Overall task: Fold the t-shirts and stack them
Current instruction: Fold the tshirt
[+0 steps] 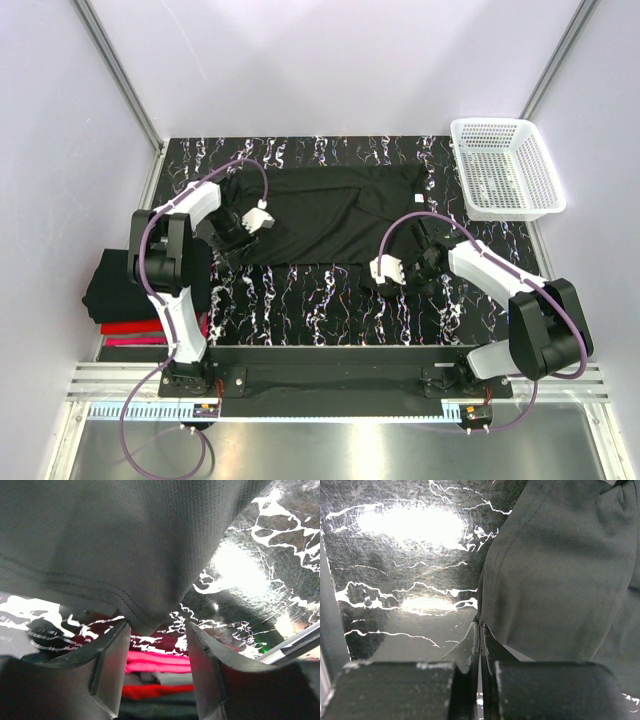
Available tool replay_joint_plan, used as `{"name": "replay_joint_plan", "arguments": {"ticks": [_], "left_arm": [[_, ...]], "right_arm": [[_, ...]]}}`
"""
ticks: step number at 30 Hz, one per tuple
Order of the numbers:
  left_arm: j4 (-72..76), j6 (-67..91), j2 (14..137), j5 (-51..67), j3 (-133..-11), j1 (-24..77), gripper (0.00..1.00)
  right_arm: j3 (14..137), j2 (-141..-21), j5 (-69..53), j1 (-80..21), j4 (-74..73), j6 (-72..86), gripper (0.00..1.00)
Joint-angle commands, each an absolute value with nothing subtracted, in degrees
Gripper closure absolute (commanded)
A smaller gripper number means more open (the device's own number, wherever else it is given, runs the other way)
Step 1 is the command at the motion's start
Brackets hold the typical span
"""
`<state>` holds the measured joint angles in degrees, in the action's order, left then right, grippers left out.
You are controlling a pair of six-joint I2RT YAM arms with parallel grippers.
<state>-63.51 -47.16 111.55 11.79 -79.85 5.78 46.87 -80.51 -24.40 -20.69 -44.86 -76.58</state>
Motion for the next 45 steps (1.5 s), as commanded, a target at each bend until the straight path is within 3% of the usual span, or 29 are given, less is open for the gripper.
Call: {"name": "replay_joint_plan", "arguments": {"ticks": [1, 3, 4, 7, 8, 11, 25, 45], "left_arm": [[-64.69, -48.17, 112.67, 14.06, -81.65, 6.33, 0.51], [-64.86, -47.99, 112.94, 14.15, -82.09, 6.42, 0.55], [-64.95, -47.90, 113.20, 13.98, -82.09, 6.42, 0.65], [-65.04, -47.81, 113.64, 13.27, -82.09, 6.33, 0.78], [-65.13, -47.81, 113.64, 13.18, -82.09, 6.33, 0.88], [-65.04, -47.72, 113.29, 12.57, -82.00, 6.15, 1.00], [-65.92, -47.90, 111.27, 10.63, -84.11, 5.36, 1.00], [-66.97, -42.28, 109.86, 12.04, -96.76, 2.99, 1.00]], "right_arm": [[48.43, -80.07, -23.55, -21.36, -45.26, -75.59, 1.00], [48.25, -79.72, -23.21, -21.36, -45.35, -75.24, 1.00], [48.16, -79.72, -23.20, -21.44, -45.35, -75.15, 1.00], [48.08, -79.37, -22.85, -21.44, -45.18, -74.53, 1.00], [47.90, -79.19, -22.50, -21.45, -45.09, -74.18, 1.00], [47.99, -78.05, -20.40, -21.27, -44.91, -71.99, 1.00], [56.58, -65.39, -18.28, -13.10, -44.91, -57.22, 1.00], [72.06, -75.05, -18.90, -7.12, -37.27, -53.35, 1.00]]}}
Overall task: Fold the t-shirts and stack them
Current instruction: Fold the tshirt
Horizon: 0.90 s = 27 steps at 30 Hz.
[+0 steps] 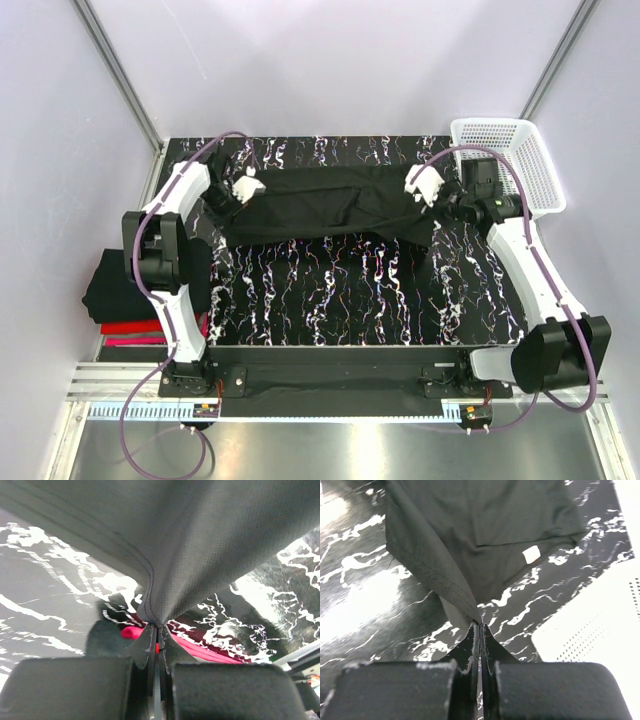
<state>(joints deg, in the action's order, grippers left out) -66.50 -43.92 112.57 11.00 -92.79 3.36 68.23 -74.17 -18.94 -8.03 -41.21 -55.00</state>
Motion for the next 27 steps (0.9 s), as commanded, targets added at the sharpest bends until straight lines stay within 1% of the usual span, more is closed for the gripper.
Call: {"name": "replay_joint_plan", "arguments": {"ticks": [1, 6, 13, 18, 27], "left_arm": [[-67.06, -41.84, 110.30, 12.22, -97.81, 2.99, 1.00], [-68.29, -39.73, 114.25, 12.39, -106.34, 2.99, 1.00], [-68.82, -37.36, 120.49, 10.90, -117.22, 3.08, 1.00], [-69.08, -36.39, 125.15, 9.85, -121.02, 2.99, 1.00], [-68.47, -35.07, 132.71, 6.86, -128.48, 2.37, 1.00]], "right_arm": [[73.55, -76.36, -19.07, -7.03, -36.92, -53.18, 1.00], [79.26, -81.46, -20.39, -7.03, -34.37, -51.86, 1.00], [87.87, -93.58, -20.74, -6.94, -32.87, -51.68, 1.00], [94.99, -102.19, -20.92, -6.94, -32.61, -50.71, 1.00], [106.25, -113.72, -20.30, -6.94, -32.52, -50.10, 1.00]]}}
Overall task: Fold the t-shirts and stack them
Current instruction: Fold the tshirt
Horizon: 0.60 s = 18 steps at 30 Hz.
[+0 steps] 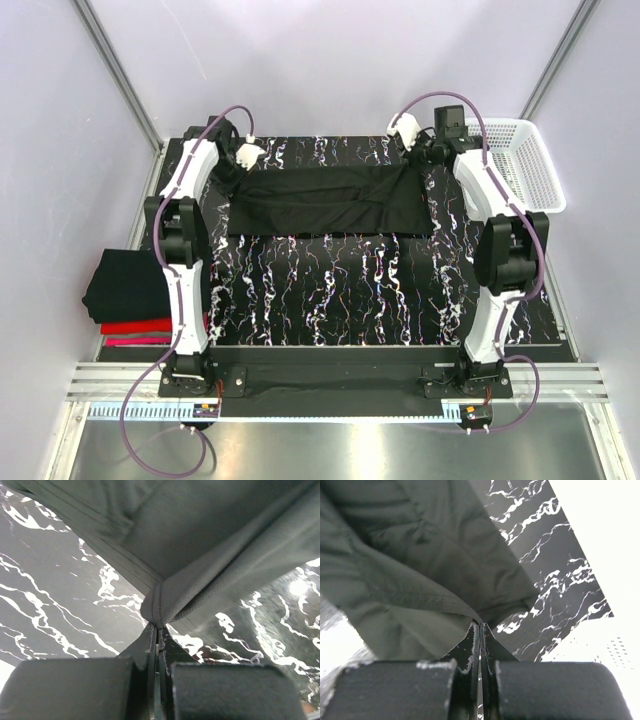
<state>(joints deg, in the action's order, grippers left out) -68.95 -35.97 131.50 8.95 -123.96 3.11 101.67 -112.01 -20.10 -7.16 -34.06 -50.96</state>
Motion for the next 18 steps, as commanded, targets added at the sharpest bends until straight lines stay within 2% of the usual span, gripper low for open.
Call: {"name": "replay_joint_plan", "arguments": {"ticks": [1, 18], "left_arm": [[-68.38, -34.98, 133.93, 6.51, -129.28, 2.37, 1.00], [-61.97, -31.99, 142.56, 2.11, -138.69, 2.29, 0.98]], "right_arm": [[107.04, -114.51, -20.30, -6.94, -32.61, -50.10, 1.00], [128.57, -136.31, -17.67, -6.94, -32.61, -46.68, 1.00]]}}
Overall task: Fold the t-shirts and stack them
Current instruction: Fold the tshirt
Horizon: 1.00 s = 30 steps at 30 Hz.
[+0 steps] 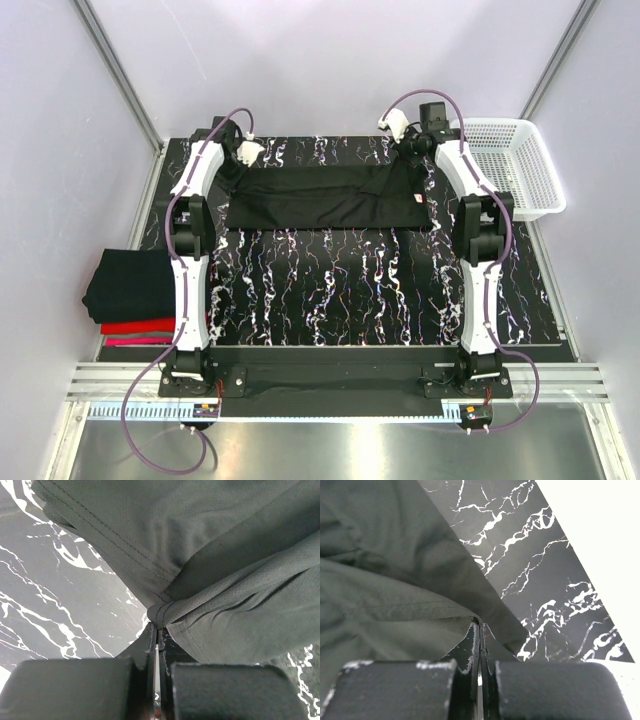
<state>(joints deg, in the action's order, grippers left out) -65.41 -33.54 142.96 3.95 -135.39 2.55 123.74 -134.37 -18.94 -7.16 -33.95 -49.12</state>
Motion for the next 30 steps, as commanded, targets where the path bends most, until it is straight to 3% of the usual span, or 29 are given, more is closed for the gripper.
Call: {"name": "replay_joint_plan", "arguments": {"ticks": [1, 10, 11, 13, 14, 16, 18, 22, 25, 30], "left_arm": [[-61.53, -31.91, 142.47, 2.11, -138.69, 2.29, 0.98], [-58.54, -31.03, 142.64, 0.80, -138.78, 2.64, 0.99], [-58.10, -30.59, 142.99, 0.18, -138.87, 2.90, 0.98], [-56.44, -29.19, 143.35, -6.13, -138.43, 3.25, 0.76], [-55.47, -28.31, 142.74, -9.11, -138.08, 3.60, 0.70], [-53.54, -25.67, 140.64, -14.31, -135.63, 3.69, 0.61], [-52.21, -24.18, 136.33, -17.03, -133.17, 3.95, 0.49], [-51.33, -24.52, 130.61, -13.46, -126.59, 6.05, 0.45], [-51.42, -27.94, 128.06, -9.58, -119.65, 9.21, 0.49], [-52.82, -27.07, 129.02, -8.35, -115.58, 10.81, 0.59]], "right_arm": [[129.63, -137.01, -17.41, -6.94, -32.61, -46.50, 1.00], [136.05, -141.41, -16.79, -6.94, -32.61, -45.62, 1.00], [136.32, -141.68, -16.09, -6.94, -32.69, -45.53, 0.89], [138.32, -142.64, -14.60, -6.94, -32.43, -44.30, 0.62], [139.30, -142.65, -12.24, -6.94, -32.52, -42.30, 0.52], [139.75, -140.29, -10.64, -6.86, -32.52, -40.96, 0.48], [137.56, -137.30, -12.21, -6.77, -32.43, -41.04, 0.46], [126.95, -130.01, -21.68, -6.85, -32.87, -43.07, 0.46], [124.90, -131.04, -28.18, -7.03, -38.22, -43.78, 0.54], [123.92, -134.72, -34.71, -7.03, -39.02, -37.63, 0.55]]}}
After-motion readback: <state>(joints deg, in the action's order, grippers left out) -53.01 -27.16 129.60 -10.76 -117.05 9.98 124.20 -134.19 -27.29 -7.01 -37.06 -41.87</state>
